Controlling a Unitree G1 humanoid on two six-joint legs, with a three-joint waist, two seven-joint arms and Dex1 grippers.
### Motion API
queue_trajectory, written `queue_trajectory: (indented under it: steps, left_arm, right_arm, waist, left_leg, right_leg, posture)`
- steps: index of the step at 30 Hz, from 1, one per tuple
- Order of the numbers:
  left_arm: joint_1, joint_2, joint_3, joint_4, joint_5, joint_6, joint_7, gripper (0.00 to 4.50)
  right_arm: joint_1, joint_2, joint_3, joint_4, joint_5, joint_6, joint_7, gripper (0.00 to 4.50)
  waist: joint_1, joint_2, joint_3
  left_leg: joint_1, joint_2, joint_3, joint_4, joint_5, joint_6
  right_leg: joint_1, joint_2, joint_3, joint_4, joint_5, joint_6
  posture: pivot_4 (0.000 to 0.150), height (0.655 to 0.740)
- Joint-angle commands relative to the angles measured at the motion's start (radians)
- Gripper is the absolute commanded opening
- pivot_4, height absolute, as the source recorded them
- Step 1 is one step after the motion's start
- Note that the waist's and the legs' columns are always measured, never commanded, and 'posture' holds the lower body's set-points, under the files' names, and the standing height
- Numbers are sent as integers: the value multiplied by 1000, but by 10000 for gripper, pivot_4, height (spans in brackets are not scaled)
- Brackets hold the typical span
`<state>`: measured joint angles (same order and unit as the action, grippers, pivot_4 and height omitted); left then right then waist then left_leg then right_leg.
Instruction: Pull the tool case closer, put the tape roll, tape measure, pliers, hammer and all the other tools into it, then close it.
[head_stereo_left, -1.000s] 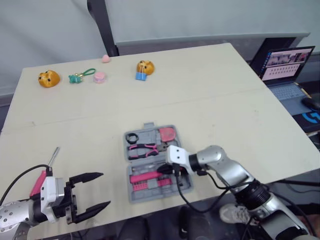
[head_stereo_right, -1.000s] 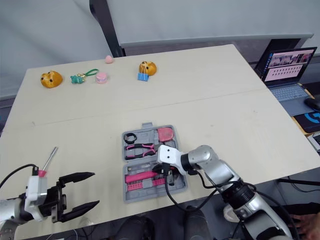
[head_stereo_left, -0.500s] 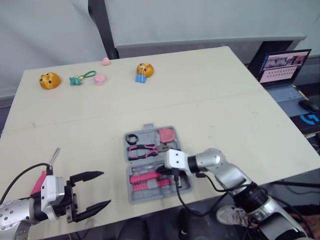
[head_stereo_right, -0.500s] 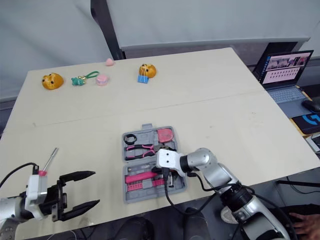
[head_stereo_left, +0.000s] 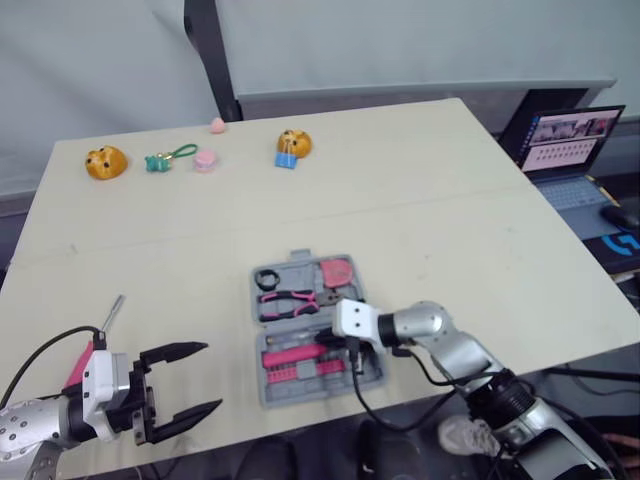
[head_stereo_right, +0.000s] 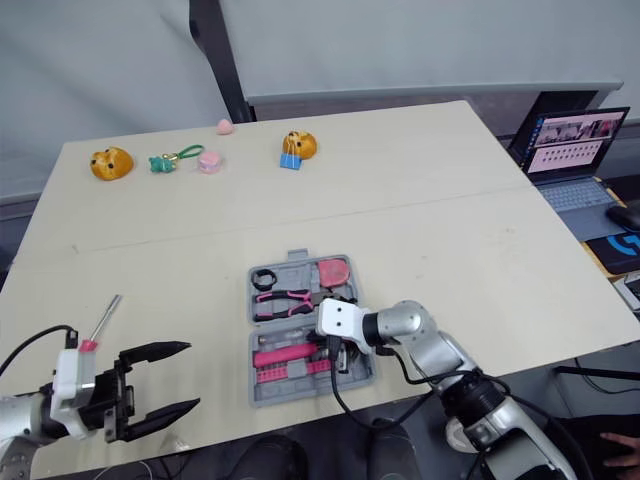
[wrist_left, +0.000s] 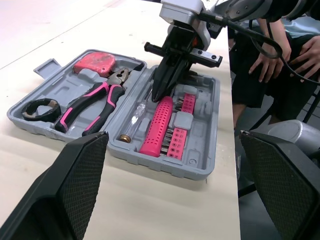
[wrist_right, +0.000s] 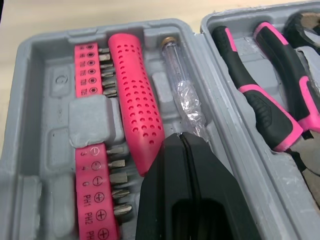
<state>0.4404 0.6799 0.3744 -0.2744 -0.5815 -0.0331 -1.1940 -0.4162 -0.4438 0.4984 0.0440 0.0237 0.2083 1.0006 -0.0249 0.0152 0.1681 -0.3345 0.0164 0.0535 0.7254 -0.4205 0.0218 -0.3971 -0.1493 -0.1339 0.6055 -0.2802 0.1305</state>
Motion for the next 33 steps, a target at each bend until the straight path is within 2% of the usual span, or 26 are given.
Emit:
queue_trajectory:
  steps: [1, 5, 10, 33]
  left_arm:
    - [-4, -3, -2, -25, -1, -5, 5, 45000]
    - [-9, -6, -9, -22, 1, -7, 7, 45000]
    - [-3, -13, -13, -23, 5, -12, 8, 45000]
    - [7, -12, -8, -32, 4, -14, 10, 45000]
  right_arm:
    - [20, 3, -29, -49, 60, 101, 35, 318]
    - [4, 11, -75, -169, 155, 198, 62, 318]
    - [3, -12, -62, -217, 177, 229, 86, 318]
    - [19, -5, -3, -81, 94, 139, 71, 318]
  waist:
    - [-1, 0, 0]
    - [-2, 4, 3]
    - [-3, 5, 4]
    - [-3, 5, 5]
  left_leg:
    - [0, 0, 0, 0, 0, 0]
    - [-1, 0, 0, -3, 0, 0]
    - [-1, 0, 1, -6, 0, 0]
    - [-1, 0, 3, -7, 0, 0]
  right_leg:
    - [0, 0, 0, 0, 0, 0]
    - [-1, 0, -1, -2, 0, 0]
    - [-3, 1, -1, -4, 0, 0]
    - [-3, 1, -1, -5, 0, 0]
  posture:
    - [1500, 7155]
    - [1500, 7155]
    - [1500, 7155]
    - [1500, 7155]
